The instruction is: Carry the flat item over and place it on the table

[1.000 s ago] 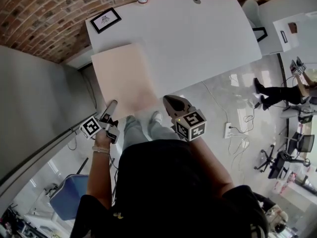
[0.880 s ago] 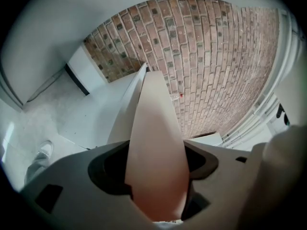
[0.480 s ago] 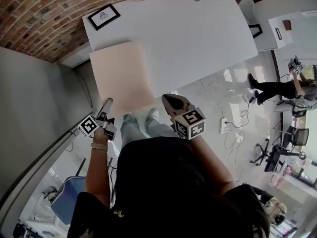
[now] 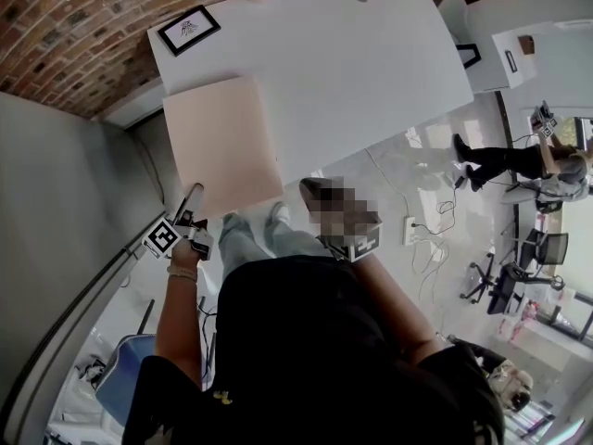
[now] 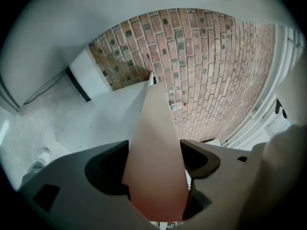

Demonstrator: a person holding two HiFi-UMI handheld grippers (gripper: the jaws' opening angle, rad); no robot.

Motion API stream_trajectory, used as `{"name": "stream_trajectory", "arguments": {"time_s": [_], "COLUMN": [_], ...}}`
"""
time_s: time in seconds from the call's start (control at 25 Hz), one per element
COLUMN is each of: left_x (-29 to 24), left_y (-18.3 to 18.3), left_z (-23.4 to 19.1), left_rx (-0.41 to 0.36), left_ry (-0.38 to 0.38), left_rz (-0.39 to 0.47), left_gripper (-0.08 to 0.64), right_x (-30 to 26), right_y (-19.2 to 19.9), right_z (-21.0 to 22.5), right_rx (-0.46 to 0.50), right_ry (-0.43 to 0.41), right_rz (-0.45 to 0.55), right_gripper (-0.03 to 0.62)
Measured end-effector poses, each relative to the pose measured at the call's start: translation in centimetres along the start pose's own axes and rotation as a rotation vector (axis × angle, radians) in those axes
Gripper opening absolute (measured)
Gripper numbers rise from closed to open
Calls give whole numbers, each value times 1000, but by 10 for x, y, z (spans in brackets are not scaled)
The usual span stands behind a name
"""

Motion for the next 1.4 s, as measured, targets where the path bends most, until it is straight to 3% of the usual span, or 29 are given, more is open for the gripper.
{"name": "stream_trajectory", "arguments": {"time_s": [0.08, 0.24, 0.44, 0.72, 0.96, 1.2, 1.4], "left_x": [0, 5, 4, 7, 14, 27, 32], "left_y": [0, -5, -11, -15, -21, -26, -25], "left_z": [0, -3, -3, 12, 34, 79, 128], "left_rx": [-2, -86, -122, -316, -417, -591, -768], "left_ry": [-3, -119, -172, -265, -301, -392, -403], "left_rz": [9, 20, 10, 9, 14, 33, 19], "left_gripper": [322, 333, 344, 351, 350, 347, 344], "right_x": [-1, -2, -4, 0, 5, 17, 23], "right_y": [0, -1, -1, 3, -1, -14, -31], "right_z": [-1, -2, -4, -5, -3, -1, -4], "right_rx": [-1, -5, 1, 0, 9, 20, 44], "right_ry": [2, 4, 0, -4, -16, -40, -78], "right_rz": [-2, -3, -2, -9, 20, 84, 144], "right_gripper": [12, 12, 12, 13, 13, 12, 12]}}
Point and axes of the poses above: the fingertips, and each gripper's own axes: x backward along the fingers, z to its right, y out of its underside, the point moved 10 cm from there along x, backward along the fingers, and after that the axes turned 9 degrees about -z, right-handed, at the moved point
